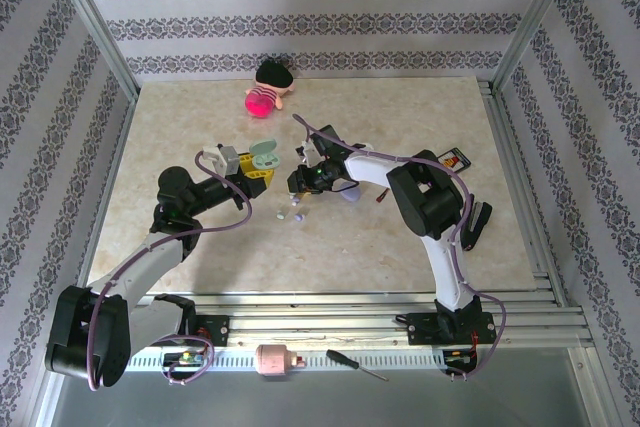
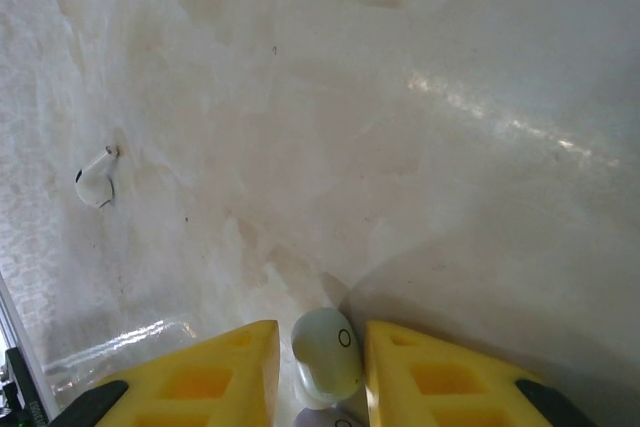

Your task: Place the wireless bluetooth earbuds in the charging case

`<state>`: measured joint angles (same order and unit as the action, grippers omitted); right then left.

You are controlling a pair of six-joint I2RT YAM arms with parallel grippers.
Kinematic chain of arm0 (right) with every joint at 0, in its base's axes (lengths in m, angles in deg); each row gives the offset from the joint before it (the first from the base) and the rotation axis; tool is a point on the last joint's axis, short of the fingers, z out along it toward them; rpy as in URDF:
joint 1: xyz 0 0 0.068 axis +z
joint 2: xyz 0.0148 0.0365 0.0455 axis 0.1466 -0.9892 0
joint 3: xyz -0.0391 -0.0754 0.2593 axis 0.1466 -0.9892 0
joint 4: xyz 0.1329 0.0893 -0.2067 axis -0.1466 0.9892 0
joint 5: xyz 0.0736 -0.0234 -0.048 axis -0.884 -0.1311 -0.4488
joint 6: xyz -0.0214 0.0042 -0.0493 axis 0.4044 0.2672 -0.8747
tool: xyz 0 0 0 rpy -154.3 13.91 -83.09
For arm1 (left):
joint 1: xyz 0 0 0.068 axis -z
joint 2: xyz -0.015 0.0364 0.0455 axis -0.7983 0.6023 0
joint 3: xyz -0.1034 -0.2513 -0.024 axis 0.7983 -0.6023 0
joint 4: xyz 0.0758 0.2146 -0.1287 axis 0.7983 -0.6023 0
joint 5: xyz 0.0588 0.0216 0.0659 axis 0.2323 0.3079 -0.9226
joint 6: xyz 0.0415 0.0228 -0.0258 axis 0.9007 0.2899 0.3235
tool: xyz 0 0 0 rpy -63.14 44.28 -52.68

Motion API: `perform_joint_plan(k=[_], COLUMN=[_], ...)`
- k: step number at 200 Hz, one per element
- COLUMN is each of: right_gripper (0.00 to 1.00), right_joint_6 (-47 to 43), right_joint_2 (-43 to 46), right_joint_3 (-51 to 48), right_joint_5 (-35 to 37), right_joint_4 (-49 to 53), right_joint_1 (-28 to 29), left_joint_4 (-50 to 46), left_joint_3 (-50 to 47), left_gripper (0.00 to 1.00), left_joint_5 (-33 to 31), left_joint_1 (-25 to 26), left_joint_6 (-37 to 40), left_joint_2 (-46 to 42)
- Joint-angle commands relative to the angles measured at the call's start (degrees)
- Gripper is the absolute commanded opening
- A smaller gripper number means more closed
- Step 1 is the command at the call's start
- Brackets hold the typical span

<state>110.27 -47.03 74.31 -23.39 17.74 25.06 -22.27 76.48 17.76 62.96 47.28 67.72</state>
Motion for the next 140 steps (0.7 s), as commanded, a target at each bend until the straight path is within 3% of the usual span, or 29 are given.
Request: perform_joint_plan(k=[1, 36, 140], right_gripper=[0.29, 0.22, 0.2], right_joint_6=[-1.8, -1.9, -1.1], right_joint_2=[-2.3, -1.6, 7.8], right_joint_3=[1.0, 0.8, -5.2], right_joint_5=[-0.1, 0.3, 7.1], right_joint_4=[2.3, 2.2, 0.4], right_joint_1=[0.4, 0.5, -1.3], left_joint_4=[2.9, 2.8, 2.3], left_joint_3=[-0.6, -0.7, -0.6], left_gripper=[0.31, 0.31, 0.31], left_joint_5=[0.6, 0.4, 0.1], left_joint_1=[-0.7, -0.7, -0.8], left_joint_6=[0.4, 0.6, 1.2], left_joint_2=[-1.3, -1.6, -1.6])
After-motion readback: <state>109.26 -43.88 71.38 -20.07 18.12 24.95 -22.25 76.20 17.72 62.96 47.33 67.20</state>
